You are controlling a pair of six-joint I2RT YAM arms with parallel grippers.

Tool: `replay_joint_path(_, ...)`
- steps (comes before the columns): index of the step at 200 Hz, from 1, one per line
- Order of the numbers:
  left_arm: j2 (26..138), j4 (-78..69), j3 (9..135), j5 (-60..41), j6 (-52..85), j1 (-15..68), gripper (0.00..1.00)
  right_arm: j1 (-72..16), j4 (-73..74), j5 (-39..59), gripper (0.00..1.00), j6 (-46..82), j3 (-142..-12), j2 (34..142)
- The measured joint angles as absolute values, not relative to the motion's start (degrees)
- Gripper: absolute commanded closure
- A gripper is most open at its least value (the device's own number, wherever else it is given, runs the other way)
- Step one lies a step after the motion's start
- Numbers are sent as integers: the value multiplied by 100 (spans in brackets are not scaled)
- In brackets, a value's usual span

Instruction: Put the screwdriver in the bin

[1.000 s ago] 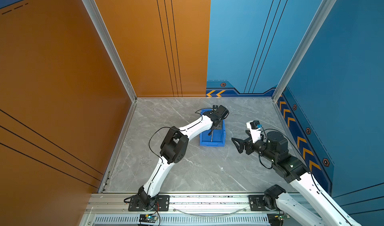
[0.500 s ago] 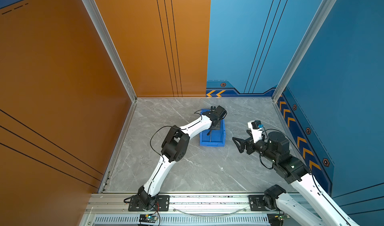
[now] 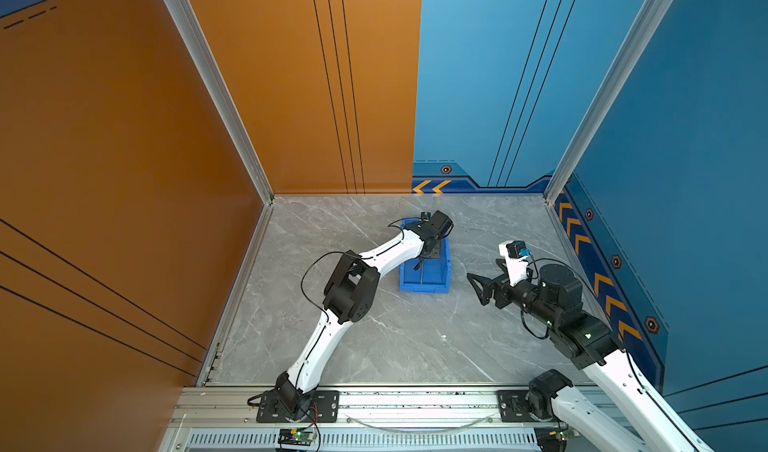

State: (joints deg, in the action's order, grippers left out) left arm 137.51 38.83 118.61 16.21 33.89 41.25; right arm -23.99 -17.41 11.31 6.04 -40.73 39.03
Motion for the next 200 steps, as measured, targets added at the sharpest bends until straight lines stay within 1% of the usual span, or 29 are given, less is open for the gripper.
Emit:
replay_joint_path(35,13751,3883,11861,1621,3391,4125,75,-2355,-1741,1070,0,604,-4071,3885)
replay_joint_path(49,13751,3881,11861,1619,3400,4125,69,-2355,-1741,1066,0,607,-4069,3870)
replay_joint_path(71,13751,3881,11858,1621,3378,4123,54,-2351,-1739,1041,0,604,-4064,3854)
replay_joint_path(79,13749,3883,11858,1621,3356,4123,53,-2340,-1739,1028,0,604,-4064,3848)
replay_joint_path(136,13447,3883,11638,1660,3363,4136,51,-2270,-1732,1026,0,613,-3990,3610)
replay_joint_path(155,13089,3881,11428,1734,3354,4189,49,-2268,-1730,1024,0,650,-3942,3492)
replay_joint_path(200,11907,3885,10807,2027,3343,4425,47,-2270,-1745,1024,0,755,-3861,3238)
